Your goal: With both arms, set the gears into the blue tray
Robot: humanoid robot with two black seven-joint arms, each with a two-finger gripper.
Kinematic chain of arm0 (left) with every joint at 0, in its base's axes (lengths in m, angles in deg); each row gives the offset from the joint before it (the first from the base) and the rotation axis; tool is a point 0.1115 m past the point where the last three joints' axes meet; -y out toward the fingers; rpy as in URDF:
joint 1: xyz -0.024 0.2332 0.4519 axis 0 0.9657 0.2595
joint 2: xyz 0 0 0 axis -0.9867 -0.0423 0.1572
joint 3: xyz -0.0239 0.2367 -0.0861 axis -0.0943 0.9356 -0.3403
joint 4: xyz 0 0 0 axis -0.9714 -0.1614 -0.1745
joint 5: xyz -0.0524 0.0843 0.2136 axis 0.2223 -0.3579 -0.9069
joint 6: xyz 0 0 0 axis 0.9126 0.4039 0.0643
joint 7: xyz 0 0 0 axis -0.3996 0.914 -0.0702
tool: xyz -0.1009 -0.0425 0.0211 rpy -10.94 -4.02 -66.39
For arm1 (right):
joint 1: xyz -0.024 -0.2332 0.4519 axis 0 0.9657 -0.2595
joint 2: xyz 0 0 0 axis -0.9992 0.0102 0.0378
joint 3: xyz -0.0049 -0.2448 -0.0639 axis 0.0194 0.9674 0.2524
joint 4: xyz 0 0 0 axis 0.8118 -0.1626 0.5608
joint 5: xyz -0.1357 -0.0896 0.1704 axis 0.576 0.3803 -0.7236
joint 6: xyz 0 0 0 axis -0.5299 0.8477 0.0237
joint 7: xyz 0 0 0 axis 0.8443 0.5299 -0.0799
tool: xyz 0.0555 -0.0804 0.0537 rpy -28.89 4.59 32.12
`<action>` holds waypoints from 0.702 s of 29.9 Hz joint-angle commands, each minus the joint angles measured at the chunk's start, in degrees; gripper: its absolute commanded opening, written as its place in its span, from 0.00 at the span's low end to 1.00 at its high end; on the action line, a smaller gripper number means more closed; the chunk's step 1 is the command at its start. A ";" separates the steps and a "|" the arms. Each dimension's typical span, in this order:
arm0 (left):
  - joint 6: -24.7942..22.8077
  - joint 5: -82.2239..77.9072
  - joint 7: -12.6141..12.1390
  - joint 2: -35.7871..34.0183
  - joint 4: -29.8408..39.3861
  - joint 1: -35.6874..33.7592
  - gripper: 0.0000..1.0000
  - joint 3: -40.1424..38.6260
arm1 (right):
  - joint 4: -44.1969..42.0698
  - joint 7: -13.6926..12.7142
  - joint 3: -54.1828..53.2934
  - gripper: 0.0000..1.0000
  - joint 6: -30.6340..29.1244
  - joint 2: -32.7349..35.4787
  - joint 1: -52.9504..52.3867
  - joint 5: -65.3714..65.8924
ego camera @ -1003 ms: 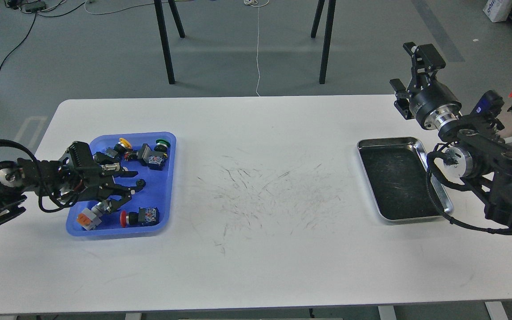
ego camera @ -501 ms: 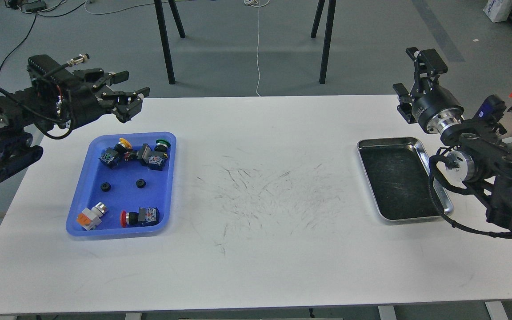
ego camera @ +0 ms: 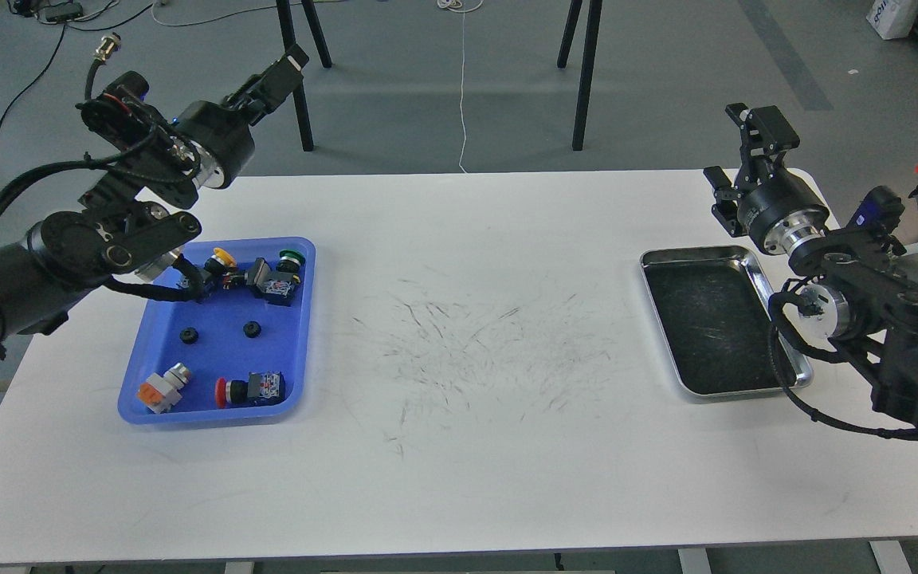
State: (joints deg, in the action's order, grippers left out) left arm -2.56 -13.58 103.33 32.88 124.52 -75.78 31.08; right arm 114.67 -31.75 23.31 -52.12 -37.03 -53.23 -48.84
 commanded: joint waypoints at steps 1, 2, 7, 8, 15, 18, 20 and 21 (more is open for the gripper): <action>-4.08 4.37 0.03 0.91 0.04 1.63 0.99 -8.71 | 0.12 0.00 -0.06 0.99 0.03 -0.08 0.01 0.00; -5.93 5.34 0.03 0.99 0.04 2.24 0.99 -11.78 | 0.13 0.00 -0.06 0.99 0.12 -0.08 0.01 0.00; -14.01 6.67 0.03 3.36 0.04 5.23 1.00 -24.53 | 0.04 0.00 -0.33 0.99 0.30 -0.35 0.01 -0.09; -15.51 7.19 0.03 3.97 0.04 6.02 1.00 -26.39 | 0.04 0.00 -0.33 0.99 0.30 -0.52 0.01 -0.09; -18.34 12.73 0.03 7.67 0.04 8.84 1.00 -35.54 | -0.05 0.00 -0.59 0.99 0.91 -1.22 0.18 -0.18; -18.86 13.26 0.03 9.95 -0.05 10.50 1.00 -38.09 | -0.05 0.00 -0.68 0.99 1.09 -2.01 0.18 -0.18; -18.86 13.26 0.03 11.62 -0.05 11.56 1.00 -39.14 | -0.05 0.00 -0.94 0.99 1.09 -2.54 0.09 -0.26; -18.86 13.35 0.03 12.24 0.04 12.00 1.00 -39.76 | -0.05 0.00 -1.38 0.99 1.09 -2.72 0.09 -0.26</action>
State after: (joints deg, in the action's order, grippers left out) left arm -21.33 -0.42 103.37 43.03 124.53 -65.19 -6.92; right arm 114.62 -31.75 22.56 -51.08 -39.11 -53.05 -49.03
